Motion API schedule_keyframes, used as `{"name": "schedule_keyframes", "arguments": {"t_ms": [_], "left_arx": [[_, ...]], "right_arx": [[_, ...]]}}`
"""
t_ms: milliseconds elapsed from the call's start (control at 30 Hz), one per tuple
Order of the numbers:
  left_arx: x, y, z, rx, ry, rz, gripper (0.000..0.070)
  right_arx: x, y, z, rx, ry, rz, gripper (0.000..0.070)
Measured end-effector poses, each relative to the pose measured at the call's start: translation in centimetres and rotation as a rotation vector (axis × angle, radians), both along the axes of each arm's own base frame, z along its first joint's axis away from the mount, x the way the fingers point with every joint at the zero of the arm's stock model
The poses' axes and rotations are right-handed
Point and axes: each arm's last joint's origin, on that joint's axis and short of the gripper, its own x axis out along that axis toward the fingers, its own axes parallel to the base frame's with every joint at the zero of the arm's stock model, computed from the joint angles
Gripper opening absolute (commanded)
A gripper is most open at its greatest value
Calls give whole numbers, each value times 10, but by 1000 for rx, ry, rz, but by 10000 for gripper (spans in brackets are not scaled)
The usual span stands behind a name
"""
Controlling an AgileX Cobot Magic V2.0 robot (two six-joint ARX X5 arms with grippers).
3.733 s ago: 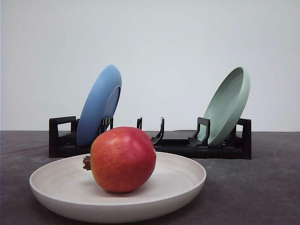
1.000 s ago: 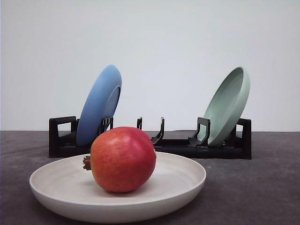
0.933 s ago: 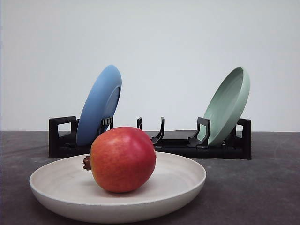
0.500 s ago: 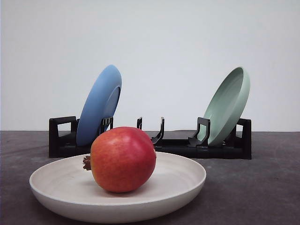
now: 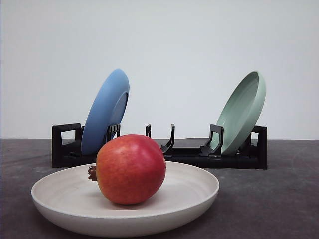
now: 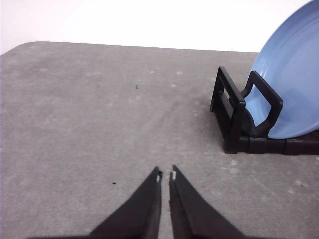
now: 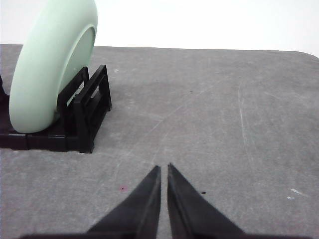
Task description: Place pomegranate in white plate
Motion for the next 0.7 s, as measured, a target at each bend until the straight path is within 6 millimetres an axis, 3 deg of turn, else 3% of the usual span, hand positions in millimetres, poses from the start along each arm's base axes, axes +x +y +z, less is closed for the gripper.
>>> {"name": "schedule_keyframes", "arguments": {"t_ms": [700], "left_arx": [[0,0,0,0,0,0,6]], "right_arx": [[0,0,0,0,0,0,17]]}}
